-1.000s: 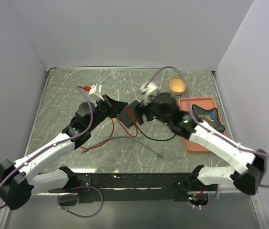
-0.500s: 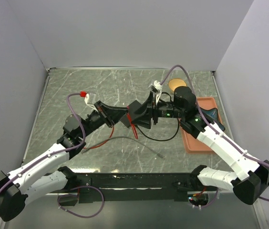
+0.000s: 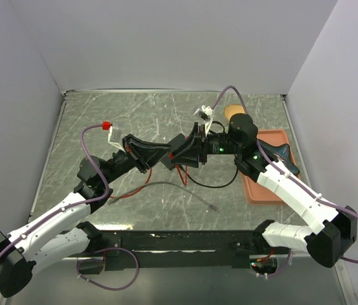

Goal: Insert the plug into the switch port

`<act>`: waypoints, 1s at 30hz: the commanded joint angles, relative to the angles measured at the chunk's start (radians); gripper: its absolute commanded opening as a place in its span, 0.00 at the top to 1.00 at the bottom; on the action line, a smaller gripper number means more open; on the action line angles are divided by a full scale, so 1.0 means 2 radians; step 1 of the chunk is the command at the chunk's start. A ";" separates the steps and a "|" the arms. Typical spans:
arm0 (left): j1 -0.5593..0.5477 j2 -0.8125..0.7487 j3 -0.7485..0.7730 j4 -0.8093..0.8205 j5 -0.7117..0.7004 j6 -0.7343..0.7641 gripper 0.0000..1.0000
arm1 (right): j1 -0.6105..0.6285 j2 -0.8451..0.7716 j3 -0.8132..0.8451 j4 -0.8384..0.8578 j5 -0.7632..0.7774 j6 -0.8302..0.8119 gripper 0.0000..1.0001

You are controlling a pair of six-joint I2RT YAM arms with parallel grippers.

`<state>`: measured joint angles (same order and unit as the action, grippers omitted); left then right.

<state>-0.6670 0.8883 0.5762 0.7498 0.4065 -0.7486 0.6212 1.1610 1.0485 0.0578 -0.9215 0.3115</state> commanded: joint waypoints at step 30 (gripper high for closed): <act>0.001 -0.039 0.016 -0.148 -0.171 0.052 0.00 | -0.043 -0.163 0.007 -0.198 0.428 -0.051 1.00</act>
<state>-0.6647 0.8173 0.5743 0.6117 0.2283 -0.7162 0.5373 0.9279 1.0180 -0.1982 -0.3985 0.2928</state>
